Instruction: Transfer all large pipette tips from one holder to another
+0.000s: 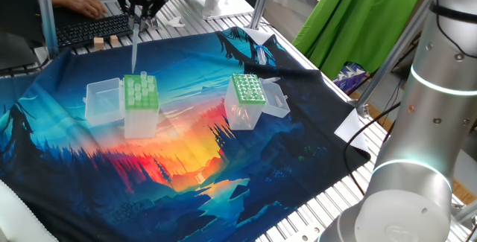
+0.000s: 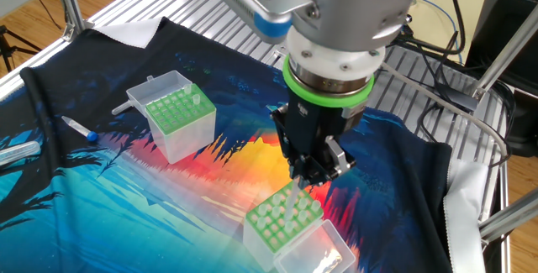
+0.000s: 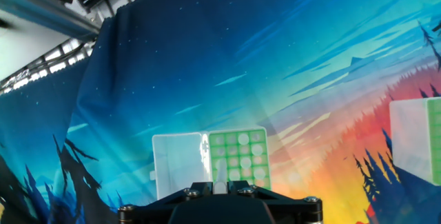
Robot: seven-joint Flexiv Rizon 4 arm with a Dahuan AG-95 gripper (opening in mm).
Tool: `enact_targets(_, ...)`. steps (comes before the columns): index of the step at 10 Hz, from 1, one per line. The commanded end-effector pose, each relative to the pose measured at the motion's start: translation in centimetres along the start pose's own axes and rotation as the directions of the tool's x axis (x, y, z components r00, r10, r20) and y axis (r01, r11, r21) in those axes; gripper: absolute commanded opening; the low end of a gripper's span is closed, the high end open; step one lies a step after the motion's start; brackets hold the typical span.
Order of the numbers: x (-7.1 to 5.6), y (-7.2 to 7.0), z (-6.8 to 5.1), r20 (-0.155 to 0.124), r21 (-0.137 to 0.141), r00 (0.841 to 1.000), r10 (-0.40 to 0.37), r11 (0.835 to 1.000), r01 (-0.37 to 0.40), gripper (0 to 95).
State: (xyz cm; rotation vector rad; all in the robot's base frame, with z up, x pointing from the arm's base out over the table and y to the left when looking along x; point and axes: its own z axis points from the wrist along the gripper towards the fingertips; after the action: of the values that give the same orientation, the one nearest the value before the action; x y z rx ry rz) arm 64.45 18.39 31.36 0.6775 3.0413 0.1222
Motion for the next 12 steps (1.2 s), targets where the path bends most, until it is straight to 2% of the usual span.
enact_targets(1, 0.0, 0.0, 0.0, 0.008, -0.005, 1.0, 0.024, 1.0, -0.024, 0.0)
enact_targets(6, 0.0, 0.0, 0.0, 0.028, 0.001, 0.999, 0.041, 0.999, -0.041, 0.0)
enact_targets(10, 0.0, 0.0, 0.0, 0.027, 0.005, 0.999, 0.019, 1.0, -0.019, 0.0)
enact_targets(12, 0.6, -1.7, -0.6, 0.016, -0.003, 1.0, -0.016, 1.0, 0.016, 0.0)
